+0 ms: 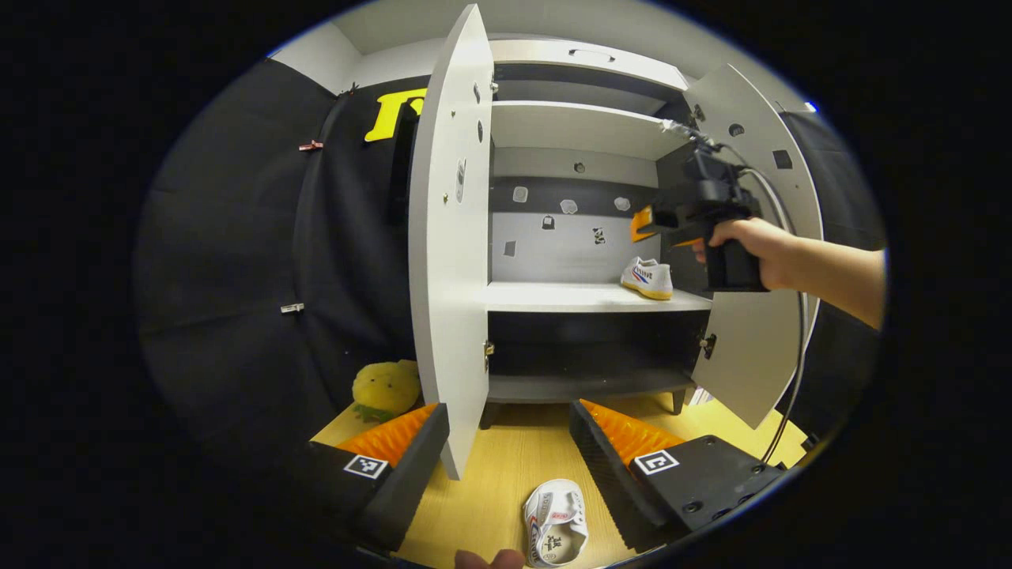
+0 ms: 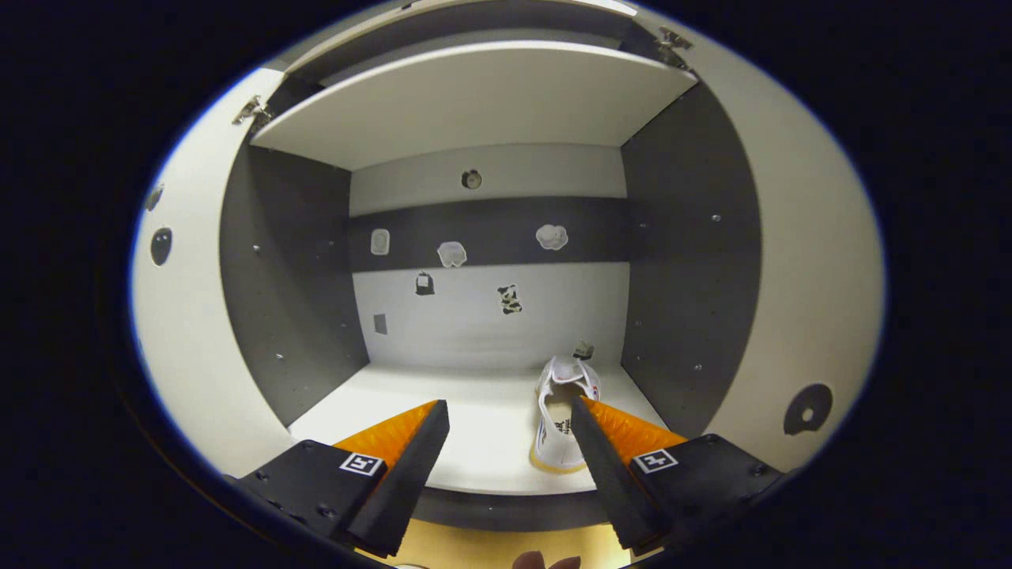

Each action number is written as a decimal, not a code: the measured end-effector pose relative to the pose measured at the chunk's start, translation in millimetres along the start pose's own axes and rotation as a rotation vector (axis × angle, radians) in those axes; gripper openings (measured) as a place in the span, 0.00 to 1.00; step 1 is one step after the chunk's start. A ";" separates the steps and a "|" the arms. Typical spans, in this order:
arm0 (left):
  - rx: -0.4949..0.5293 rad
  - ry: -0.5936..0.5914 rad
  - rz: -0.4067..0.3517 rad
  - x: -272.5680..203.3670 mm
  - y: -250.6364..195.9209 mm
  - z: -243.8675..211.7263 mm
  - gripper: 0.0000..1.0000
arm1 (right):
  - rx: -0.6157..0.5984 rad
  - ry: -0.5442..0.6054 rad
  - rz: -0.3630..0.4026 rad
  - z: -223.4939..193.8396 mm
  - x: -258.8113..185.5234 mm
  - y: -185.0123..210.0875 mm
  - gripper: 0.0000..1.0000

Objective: Grab one shoe with the right hand and put it into the shoe cabinet, grab the other shoe with the left hand and put it into the shoe cabinet; then close the right door with the right hand and the left door with the left hand.

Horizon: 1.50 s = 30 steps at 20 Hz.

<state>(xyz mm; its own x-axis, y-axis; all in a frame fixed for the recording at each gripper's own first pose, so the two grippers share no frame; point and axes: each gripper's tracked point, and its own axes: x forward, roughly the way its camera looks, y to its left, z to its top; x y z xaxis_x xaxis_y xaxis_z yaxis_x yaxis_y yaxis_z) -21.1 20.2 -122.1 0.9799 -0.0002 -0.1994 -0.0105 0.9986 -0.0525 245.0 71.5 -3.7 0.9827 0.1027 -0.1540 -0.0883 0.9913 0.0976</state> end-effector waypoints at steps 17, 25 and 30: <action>0.123 0.331 -0.148 6.3 -42.7 -226.2 0.87 | -0.067 -0.086 0.088 6.5 -208.3 -13.3 0.98; 0.215 0.411 -0.160 61.3 -46.0 -278.2 0.45 | -0.131 -0.101 0.076 11.1 -237.4 -29.2 0.98; 0.260 0.418 -0.059 80.0 -33.8 -281.6 0.16 | -0.146 -0.104 0.053 15.0 -244.0 -46.0 0.98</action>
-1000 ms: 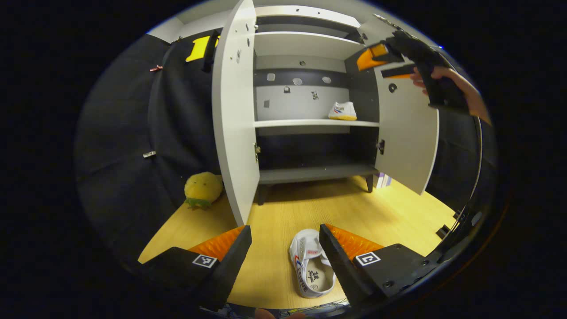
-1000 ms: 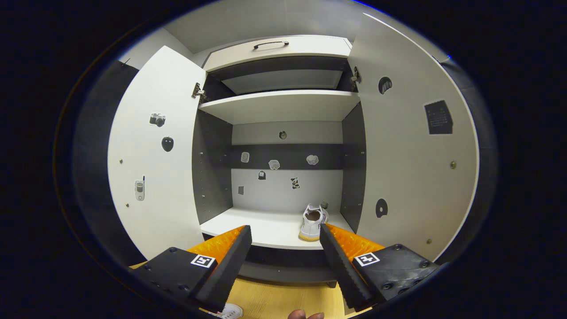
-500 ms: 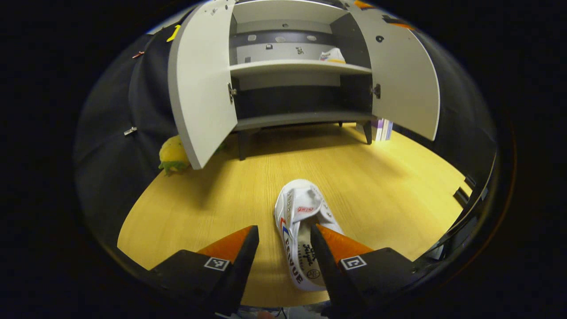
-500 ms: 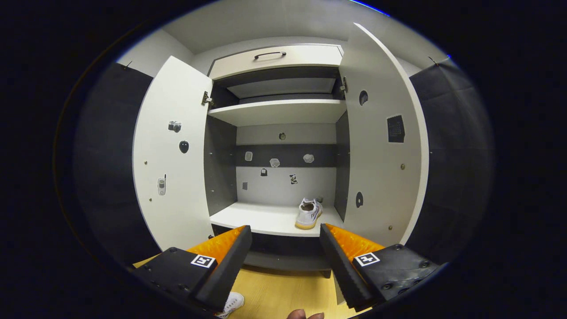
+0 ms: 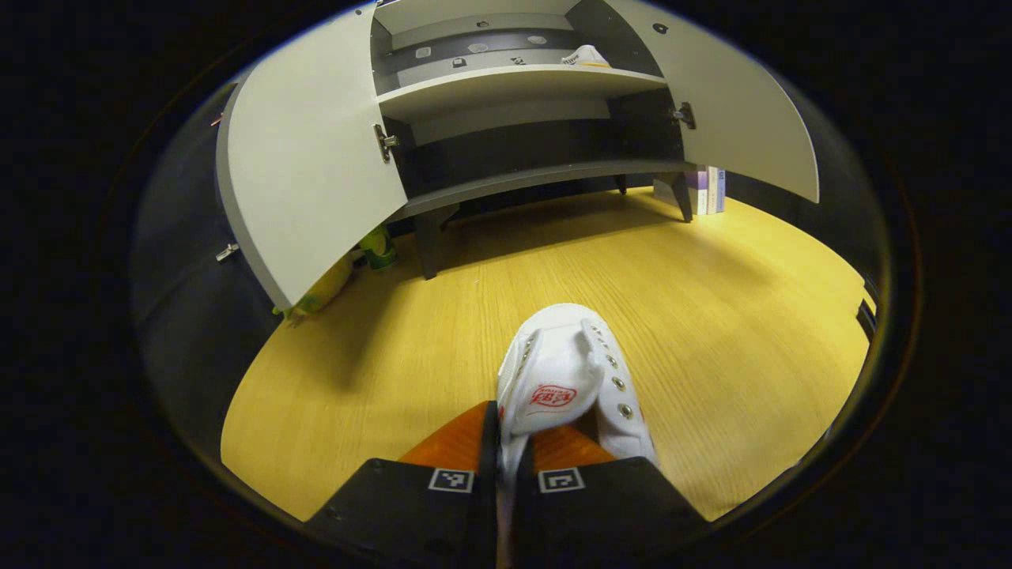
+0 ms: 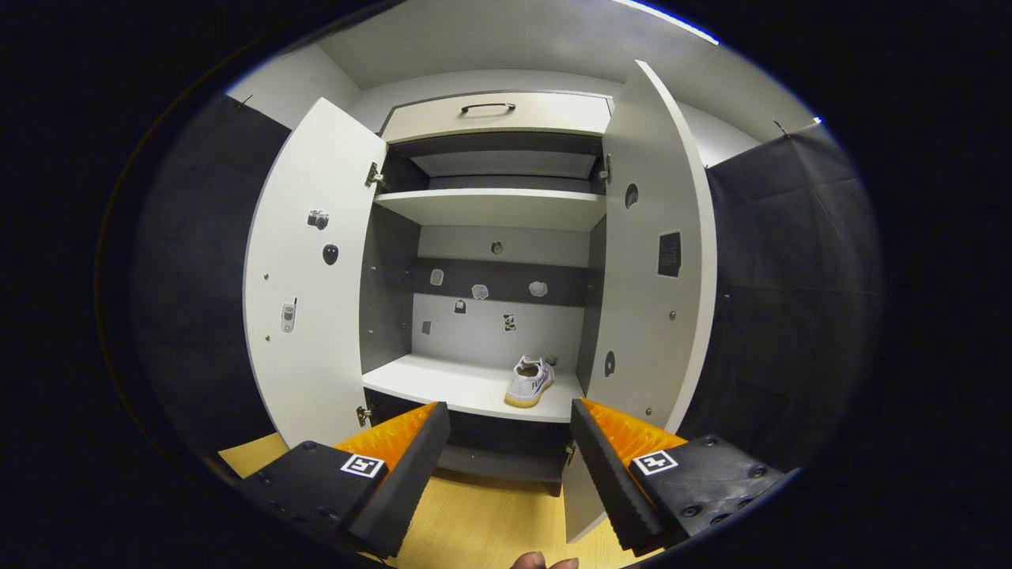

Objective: Grab one shoe with the right hand and put it into the shoe cabinet, grab the other shoe with the left hand and put it into the shoe cabinet; then close the right door with the right hand and the left door with the left hand.

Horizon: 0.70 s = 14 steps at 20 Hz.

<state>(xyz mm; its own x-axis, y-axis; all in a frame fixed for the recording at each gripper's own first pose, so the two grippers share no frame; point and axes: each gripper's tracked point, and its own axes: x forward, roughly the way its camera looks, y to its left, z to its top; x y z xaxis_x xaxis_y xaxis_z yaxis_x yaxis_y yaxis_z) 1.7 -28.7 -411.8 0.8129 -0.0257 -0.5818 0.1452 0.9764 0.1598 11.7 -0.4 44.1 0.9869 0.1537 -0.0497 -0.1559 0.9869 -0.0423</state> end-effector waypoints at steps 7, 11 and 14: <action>-0.069 0.089 -0.047 -8.0 2.3 14.2 0.05 | 0.041 0.024 -0.022 -8.8 -5.6 -17.2 0.98; -0.125 0.072 -0.049 -31.3 2.1 37.7 0.05 | 0.051 0.029 -0.027 -12.1 -9.6 -27.9 0.98; -0.183 0.043 -0.043 -54.7 3.1 66.6 0.05 | 0.054 0.037 -0.037 -18.1 -13.7 -39.6 0.98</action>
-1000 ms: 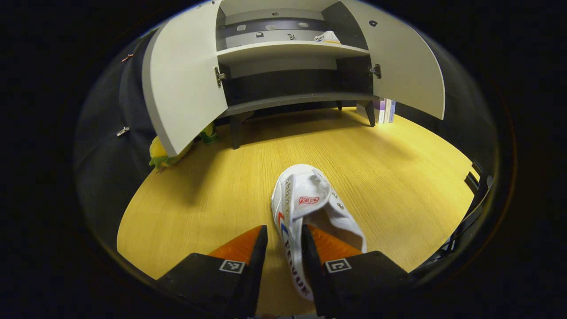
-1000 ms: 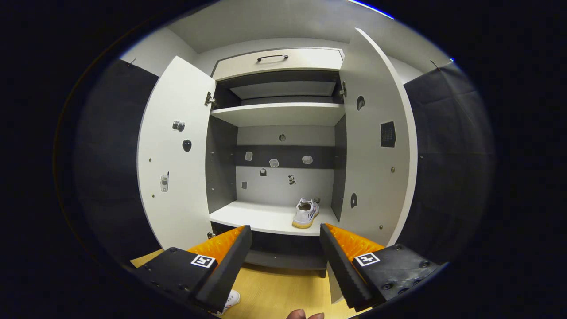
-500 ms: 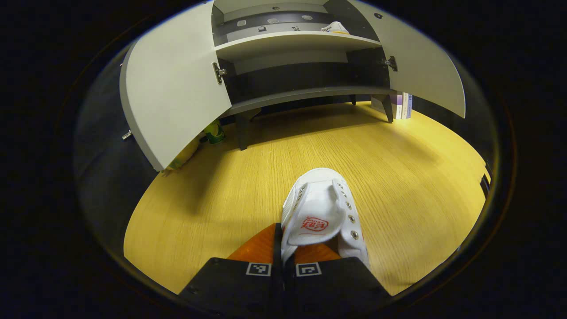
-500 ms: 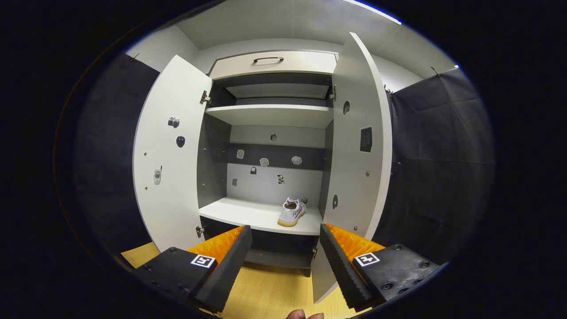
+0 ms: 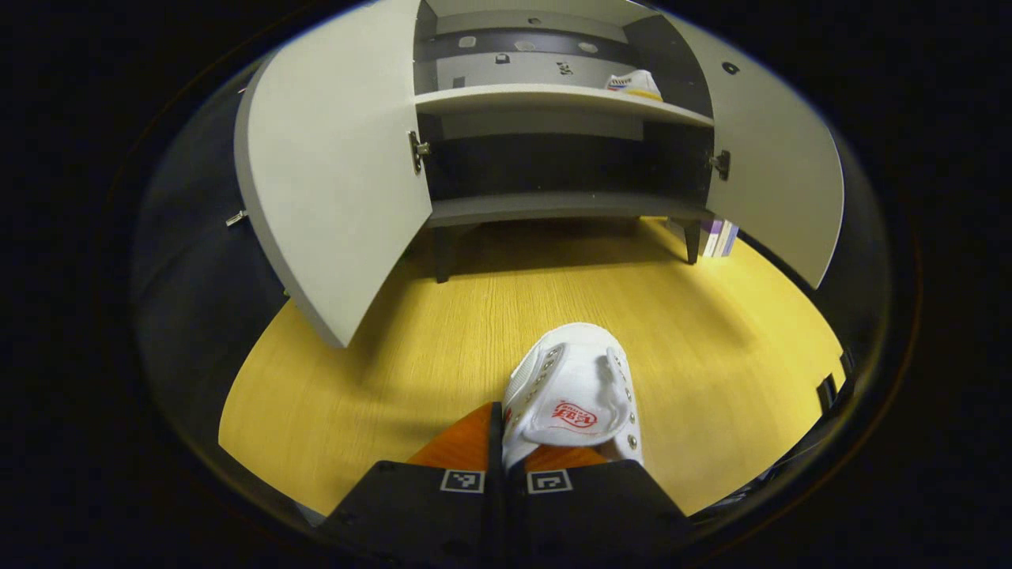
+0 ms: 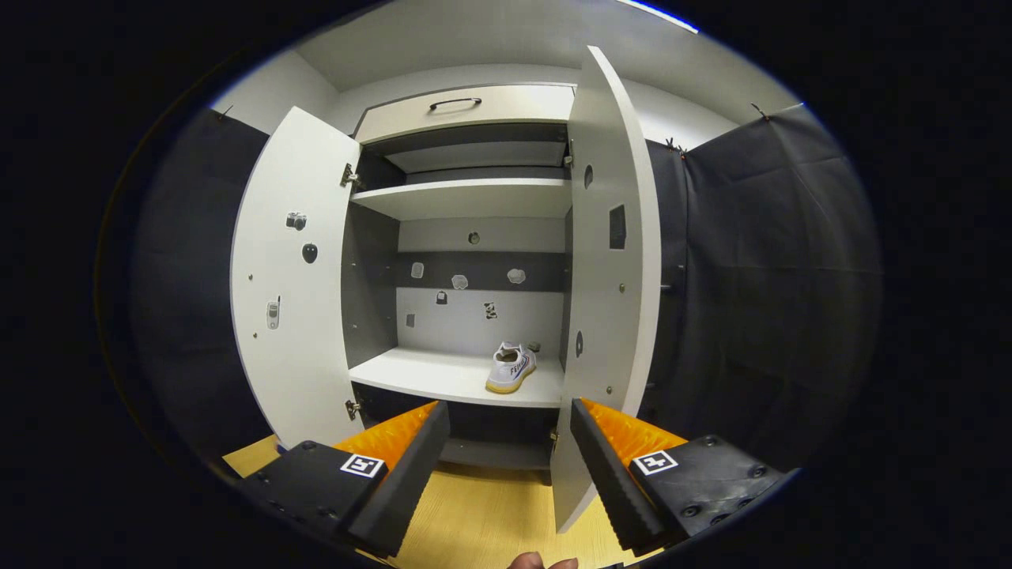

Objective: Grab one shoe with the right hand and put it into the shoe cabinet, grab the other shoe with the left hand and put it into the shoe cabinet; then close the right door with the right hand and the left door with the left hand.

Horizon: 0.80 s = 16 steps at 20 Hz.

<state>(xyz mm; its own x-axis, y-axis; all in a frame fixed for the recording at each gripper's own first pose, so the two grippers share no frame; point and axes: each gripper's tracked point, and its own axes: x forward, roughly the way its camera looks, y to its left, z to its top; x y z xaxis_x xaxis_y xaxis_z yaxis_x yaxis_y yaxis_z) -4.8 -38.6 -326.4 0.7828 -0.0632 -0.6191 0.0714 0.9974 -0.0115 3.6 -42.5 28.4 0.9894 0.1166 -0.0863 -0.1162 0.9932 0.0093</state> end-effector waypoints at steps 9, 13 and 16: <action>-0.110 -0.085 0.037 -64.1 -17.0 116.3 0.05 | 0.040 0.034 -0.052 -17.4 -12.0 -45.7 0.98; -0.128 -0.138 0.036 -75.0 -27.2 190.5 0.05 | 0.056 0.055 -0.068 -28.1 -15.4 -63.7 0.98; -0.158 -0.177 0.042 -71.4 -33.1 245.3 0.05 | 0.066 0.064 -0.075 -33.8 -15.9 -74.3 0.98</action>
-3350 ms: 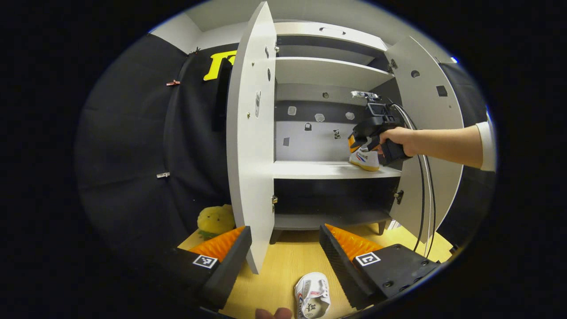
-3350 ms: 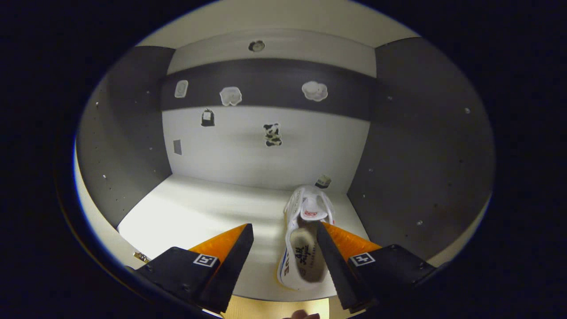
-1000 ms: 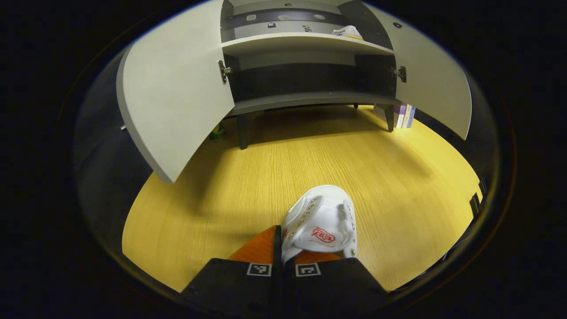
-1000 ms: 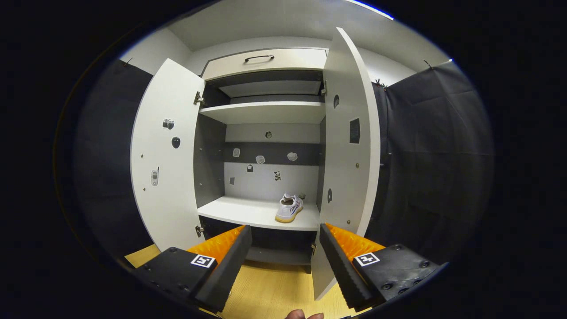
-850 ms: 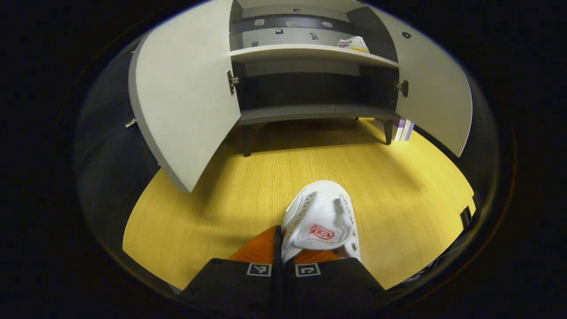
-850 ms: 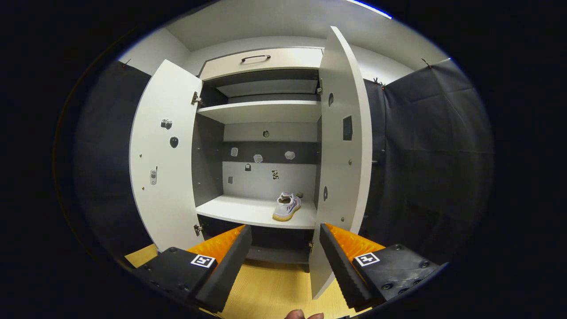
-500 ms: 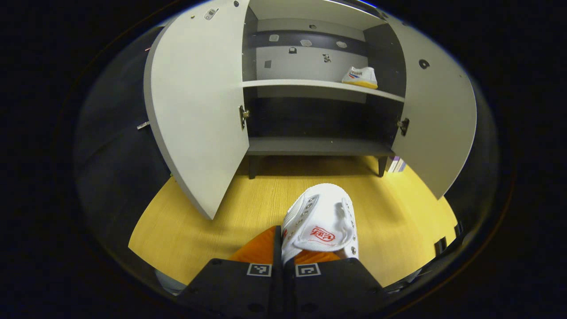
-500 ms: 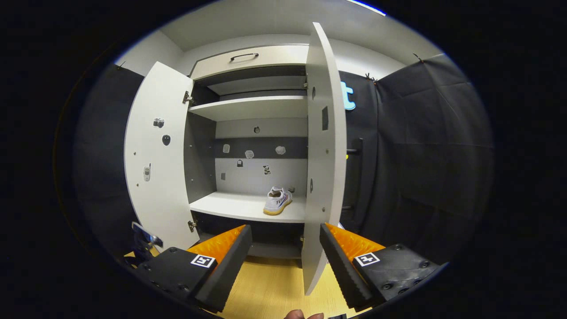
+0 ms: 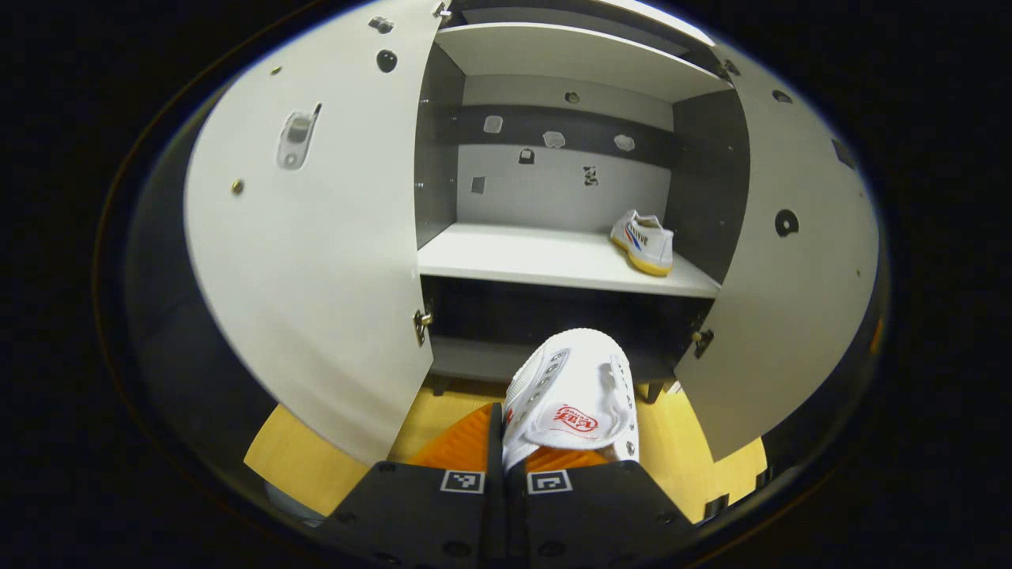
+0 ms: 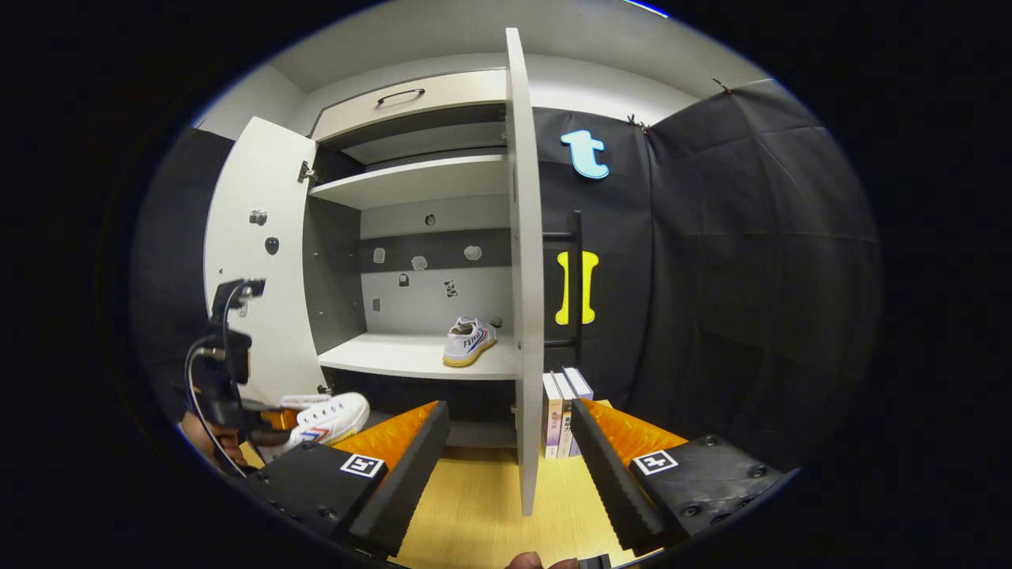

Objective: Grab one shoe with the right hand and put it into the shoe cabinet, grab the other shoe with the left hand and put it into the shoe cabinet; then close the right door with the right hand and the left door with the left hand.

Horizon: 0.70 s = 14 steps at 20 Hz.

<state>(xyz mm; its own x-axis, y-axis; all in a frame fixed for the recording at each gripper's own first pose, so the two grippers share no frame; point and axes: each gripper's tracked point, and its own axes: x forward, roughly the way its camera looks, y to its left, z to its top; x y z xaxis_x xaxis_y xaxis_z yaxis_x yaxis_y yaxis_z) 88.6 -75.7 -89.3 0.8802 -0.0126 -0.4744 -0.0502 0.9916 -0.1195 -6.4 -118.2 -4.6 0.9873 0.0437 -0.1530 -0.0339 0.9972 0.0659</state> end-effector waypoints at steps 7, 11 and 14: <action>-0.053 -0.114 0.081 59.4 -8.2 119.2 0.05 | 0.013 0.032 -0.002 -13.9 0.7 -22.0 0.98; -0.077 -0.114 0.133 117.2 -6.5 164.7 0.05 | 0.017 0.045 -0.007 -17.8 4.2 -33.9 0.98; -0.091 -0.091 0.161 161.9 -3.7 183.7 0.05 | 0.015 0.045 -0.021 -16.5 7.8 -47.0 0.98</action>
<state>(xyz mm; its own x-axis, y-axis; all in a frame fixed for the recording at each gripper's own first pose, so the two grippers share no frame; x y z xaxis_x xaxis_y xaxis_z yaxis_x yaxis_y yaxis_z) 318.0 -57.7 -5.4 0.8959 0.1612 -0.4139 -0.2327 0.9640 -0.1283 0.3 -163.8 -25.2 0.9797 0.0256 -0.1987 -0.0105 0.9970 0.0769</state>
